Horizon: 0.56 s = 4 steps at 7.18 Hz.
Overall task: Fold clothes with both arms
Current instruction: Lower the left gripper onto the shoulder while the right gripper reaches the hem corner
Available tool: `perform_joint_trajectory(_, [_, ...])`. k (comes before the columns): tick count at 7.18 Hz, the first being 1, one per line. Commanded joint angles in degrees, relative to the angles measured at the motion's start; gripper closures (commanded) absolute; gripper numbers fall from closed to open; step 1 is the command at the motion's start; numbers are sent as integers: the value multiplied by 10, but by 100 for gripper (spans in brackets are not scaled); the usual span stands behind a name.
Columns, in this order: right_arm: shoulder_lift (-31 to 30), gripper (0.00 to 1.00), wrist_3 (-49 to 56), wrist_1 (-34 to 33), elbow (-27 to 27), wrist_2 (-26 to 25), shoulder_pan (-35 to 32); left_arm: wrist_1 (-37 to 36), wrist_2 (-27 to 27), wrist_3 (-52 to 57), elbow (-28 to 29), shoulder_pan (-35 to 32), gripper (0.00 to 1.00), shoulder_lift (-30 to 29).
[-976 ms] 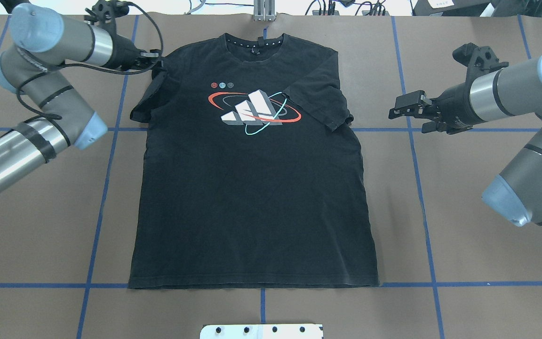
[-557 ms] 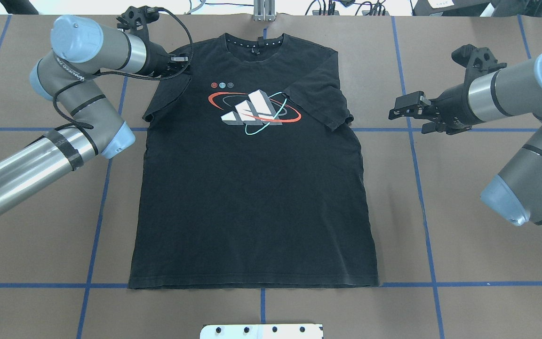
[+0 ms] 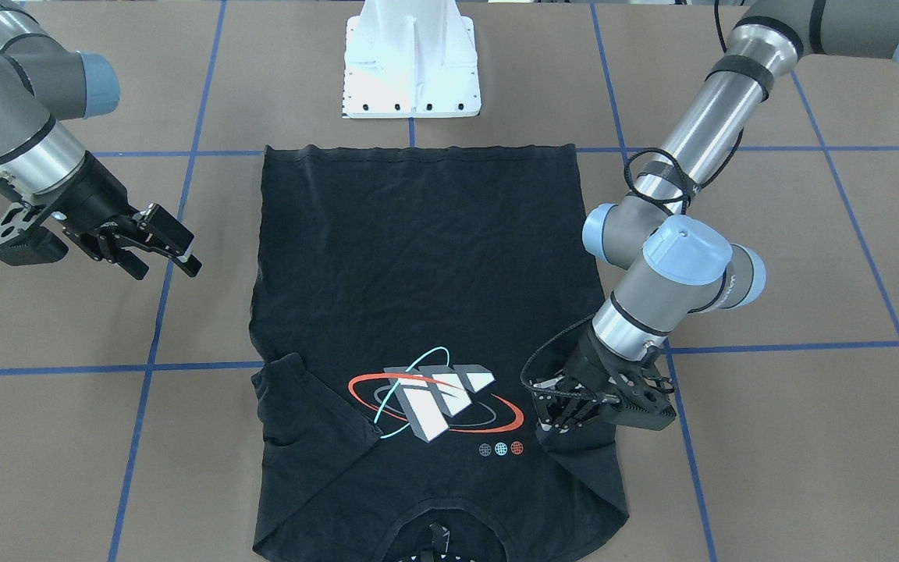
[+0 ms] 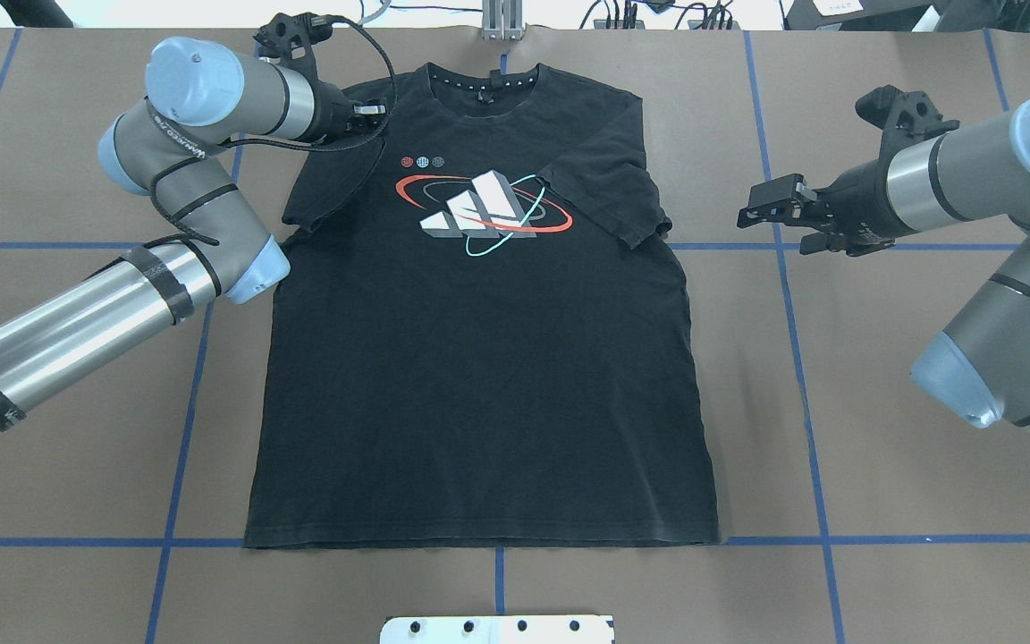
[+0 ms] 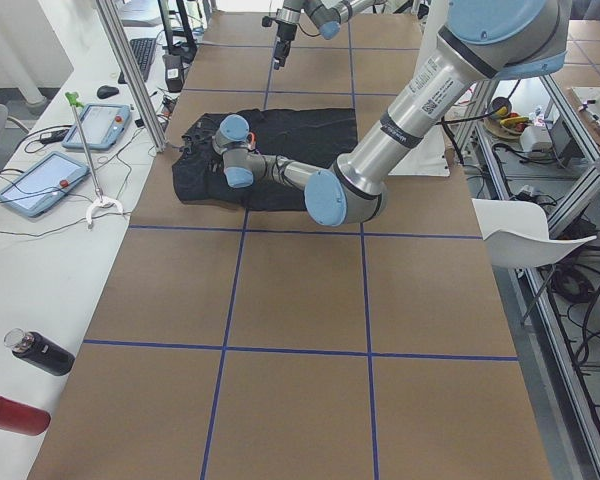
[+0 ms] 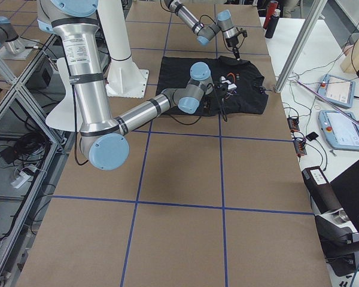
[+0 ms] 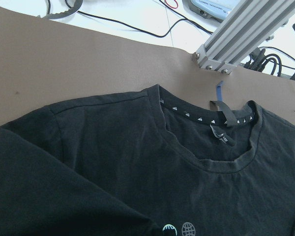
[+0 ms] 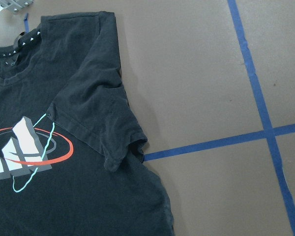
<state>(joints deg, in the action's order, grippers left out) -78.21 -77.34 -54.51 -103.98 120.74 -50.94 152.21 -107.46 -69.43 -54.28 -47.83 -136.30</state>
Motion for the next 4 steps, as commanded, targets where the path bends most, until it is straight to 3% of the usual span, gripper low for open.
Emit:
perform_joint_trajectory(1, [1,0,0,0,0,-1,1,3,31,-1,9,12,87,-5])
perform_joint_trajectory(2, [15,0,-7,-3,-1,-1,1,3,33,-2,7,13,76,-5])
perform_joint_trajectory(3, [19,0,-14,-6,-5,-2,2,4,32,-3,2,13,41,-4])
perform_joint_trajectory(4, [19,0,-38,-6,-9,-1,8,4,29,-2,-19,12,26,1])
